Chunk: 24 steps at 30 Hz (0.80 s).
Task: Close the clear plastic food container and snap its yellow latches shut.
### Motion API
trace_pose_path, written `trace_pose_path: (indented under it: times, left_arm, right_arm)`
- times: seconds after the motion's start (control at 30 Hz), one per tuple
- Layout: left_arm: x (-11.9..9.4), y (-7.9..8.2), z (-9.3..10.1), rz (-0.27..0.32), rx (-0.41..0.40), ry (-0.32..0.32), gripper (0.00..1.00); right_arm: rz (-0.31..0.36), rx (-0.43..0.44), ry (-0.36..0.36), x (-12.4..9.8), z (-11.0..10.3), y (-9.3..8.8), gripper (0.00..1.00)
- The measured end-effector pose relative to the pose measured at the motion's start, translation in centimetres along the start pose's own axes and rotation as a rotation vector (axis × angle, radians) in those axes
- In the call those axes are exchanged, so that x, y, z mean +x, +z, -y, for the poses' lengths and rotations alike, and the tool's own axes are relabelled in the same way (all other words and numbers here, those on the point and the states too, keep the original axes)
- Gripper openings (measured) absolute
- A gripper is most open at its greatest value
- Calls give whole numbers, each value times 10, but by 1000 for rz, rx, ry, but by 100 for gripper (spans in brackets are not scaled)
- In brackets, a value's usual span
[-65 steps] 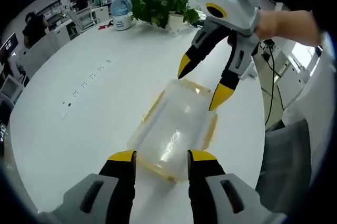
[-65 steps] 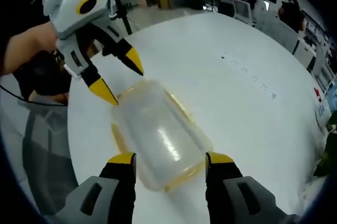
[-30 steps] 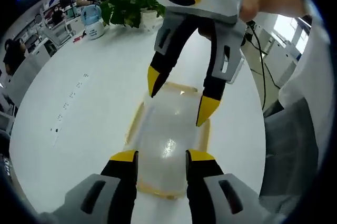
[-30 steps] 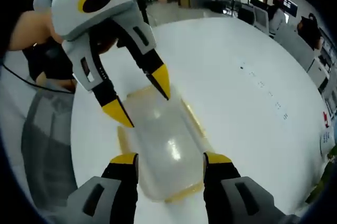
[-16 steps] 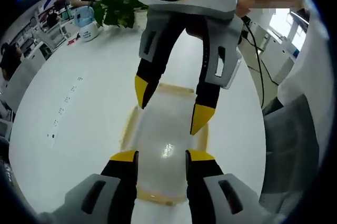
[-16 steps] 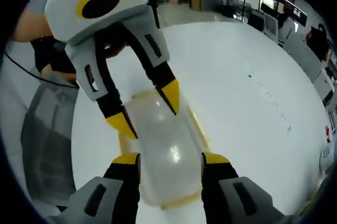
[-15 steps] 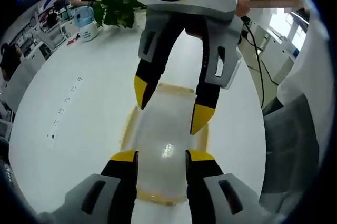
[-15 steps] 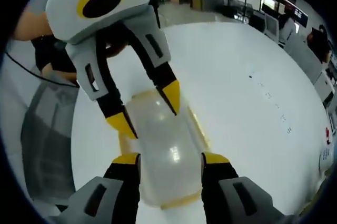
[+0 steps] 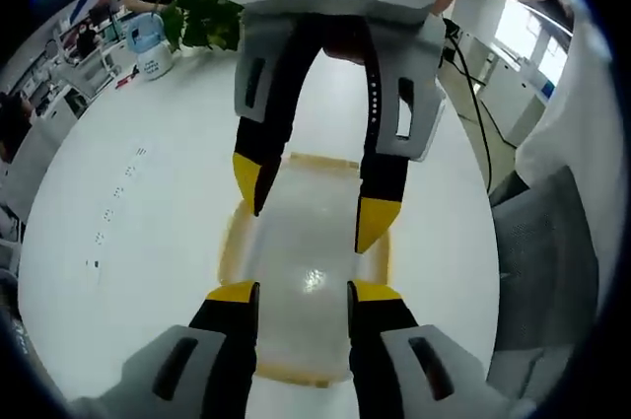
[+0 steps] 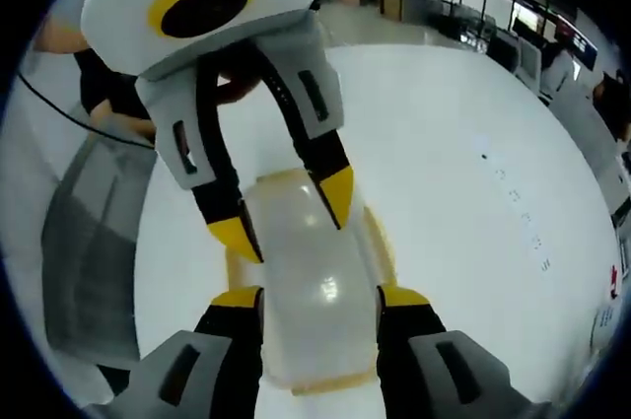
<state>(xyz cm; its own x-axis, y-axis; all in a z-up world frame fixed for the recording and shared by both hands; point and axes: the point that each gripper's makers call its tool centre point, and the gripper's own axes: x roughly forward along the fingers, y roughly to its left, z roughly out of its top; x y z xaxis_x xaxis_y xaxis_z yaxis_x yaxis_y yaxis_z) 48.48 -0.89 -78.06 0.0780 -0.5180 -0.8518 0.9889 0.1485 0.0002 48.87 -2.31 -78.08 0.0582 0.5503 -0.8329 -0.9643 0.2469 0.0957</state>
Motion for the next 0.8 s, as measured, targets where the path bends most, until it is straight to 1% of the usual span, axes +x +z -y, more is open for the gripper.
trace_pose_path:
  times: [0.07,0.27,0.4,0.57,0.8]
  left_arm:
    - [0,1,1,1,-2,-1,36]
    - [2,4,3,8,-10,-1,36]
    - [3,5,5,16,-19,3,36]
    - [2,5,7,23,-31,6,37]
    - [3,5,12,20,-35,2,37]
  right_arm:
    - [-3,-13,-1,1,-1,0,45]
    - [5,-8,7,2,-2,3,45]
    - [12,-2,7,2,0,6,45]
    - [8,-5,9,1,2,5,45]
    - [12,-13,5,-1,7,7,46]
